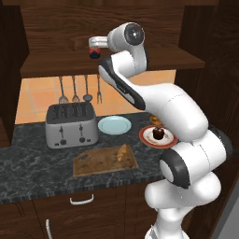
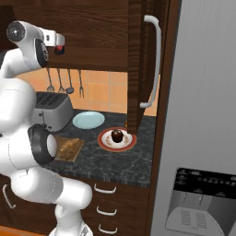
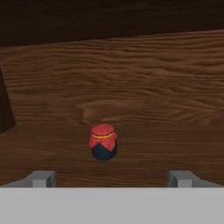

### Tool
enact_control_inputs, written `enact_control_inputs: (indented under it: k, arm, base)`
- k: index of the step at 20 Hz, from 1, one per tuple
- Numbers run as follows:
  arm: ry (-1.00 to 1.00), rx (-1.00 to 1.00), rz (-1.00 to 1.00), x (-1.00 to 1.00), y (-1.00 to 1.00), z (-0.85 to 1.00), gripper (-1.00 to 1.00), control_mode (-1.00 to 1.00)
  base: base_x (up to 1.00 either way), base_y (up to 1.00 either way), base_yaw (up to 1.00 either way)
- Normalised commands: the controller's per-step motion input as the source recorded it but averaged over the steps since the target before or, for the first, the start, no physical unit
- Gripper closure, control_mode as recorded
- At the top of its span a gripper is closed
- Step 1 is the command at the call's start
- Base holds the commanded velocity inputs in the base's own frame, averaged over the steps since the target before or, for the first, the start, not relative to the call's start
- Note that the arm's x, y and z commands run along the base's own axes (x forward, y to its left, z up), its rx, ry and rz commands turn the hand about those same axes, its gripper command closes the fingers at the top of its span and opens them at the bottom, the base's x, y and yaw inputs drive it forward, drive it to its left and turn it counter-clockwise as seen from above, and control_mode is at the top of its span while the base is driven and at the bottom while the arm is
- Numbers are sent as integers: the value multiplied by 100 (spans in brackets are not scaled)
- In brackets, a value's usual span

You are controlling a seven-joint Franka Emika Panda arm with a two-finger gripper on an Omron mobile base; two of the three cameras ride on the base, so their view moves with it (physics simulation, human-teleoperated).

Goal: From the different types of pastries on the counter, select a croissant and place it on the cutting board. Then retrieve a jar of jam from the cabinet and place it alongside the croissant on the cutting board.

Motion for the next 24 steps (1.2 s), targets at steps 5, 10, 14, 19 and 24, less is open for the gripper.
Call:
enact_control_inputs:
  k: [5,10,14,19,24]
  arm:
    - [16,0,0,39,0,0,-100,-100]
    - [7,0,0,34,4,-10,-100,-100]
    - [0,0,0,13,14,-11,-100,-100]
    - [0,0,0,5,23,-7,-100,-100]
    - [0,0,0,5,9,-24,-100,-100]
  base:
    - [0,0,0]
    - [0,0,0]
    - [0,0,0]
    - [0,0,0]
    - [0,0,0]
